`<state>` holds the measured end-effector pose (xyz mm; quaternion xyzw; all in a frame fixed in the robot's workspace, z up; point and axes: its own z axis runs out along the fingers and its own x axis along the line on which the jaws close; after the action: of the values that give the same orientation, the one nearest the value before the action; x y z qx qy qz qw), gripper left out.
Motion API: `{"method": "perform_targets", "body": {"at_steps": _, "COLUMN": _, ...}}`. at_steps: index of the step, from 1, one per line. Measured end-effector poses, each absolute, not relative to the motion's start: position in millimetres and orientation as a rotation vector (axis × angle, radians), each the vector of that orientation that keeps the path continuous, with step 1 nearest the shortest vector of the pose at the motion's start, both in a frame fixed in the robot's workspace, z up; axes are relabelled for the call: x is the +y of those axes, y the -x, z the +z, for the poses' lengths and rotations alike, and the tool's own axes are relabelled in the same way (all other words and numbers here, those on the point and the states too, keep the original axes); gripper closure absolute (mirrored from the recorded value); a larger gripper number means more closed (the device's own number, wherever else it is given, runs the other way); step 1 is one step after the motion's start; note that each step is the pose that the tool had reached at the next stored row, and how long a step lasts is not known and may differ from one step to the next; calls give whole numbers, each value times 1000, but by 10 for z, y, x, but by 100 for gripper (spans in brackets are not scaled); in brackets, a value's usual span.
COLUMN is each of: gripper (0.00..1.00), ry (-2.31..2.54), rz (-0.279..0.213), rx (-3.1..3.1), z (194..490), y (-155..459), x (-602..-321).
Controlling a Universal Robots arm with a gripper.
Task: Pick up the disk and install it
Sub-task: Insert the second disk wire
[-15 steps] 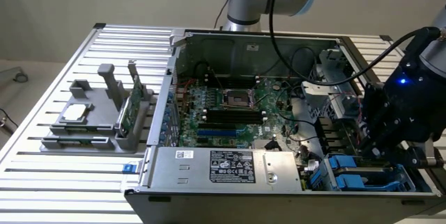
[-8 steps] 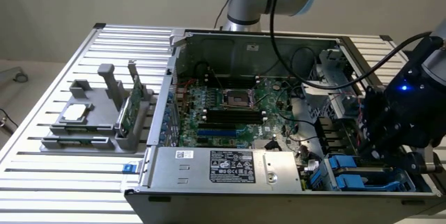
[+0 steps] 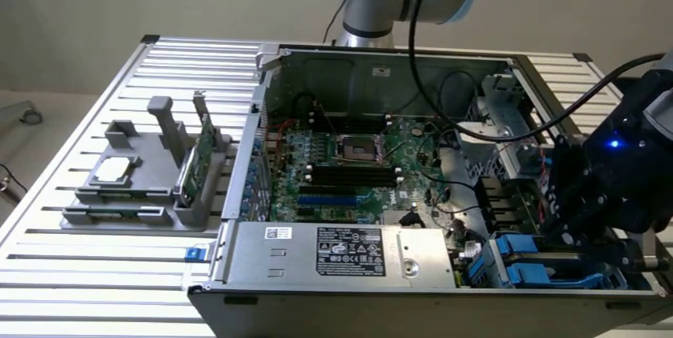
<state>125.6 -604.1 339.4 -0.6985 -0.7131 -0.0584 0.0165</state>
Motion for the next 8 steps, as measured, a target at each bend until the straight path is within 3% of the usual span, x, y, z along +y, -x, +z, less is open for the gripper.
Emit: {"method": "perform_targets", "body": {"at_steps": 8, "gripper": 84, "ry": 2153, "rz": -220, "rx": -2196, "z": 3352, "y": -1259, "x": -6102}}
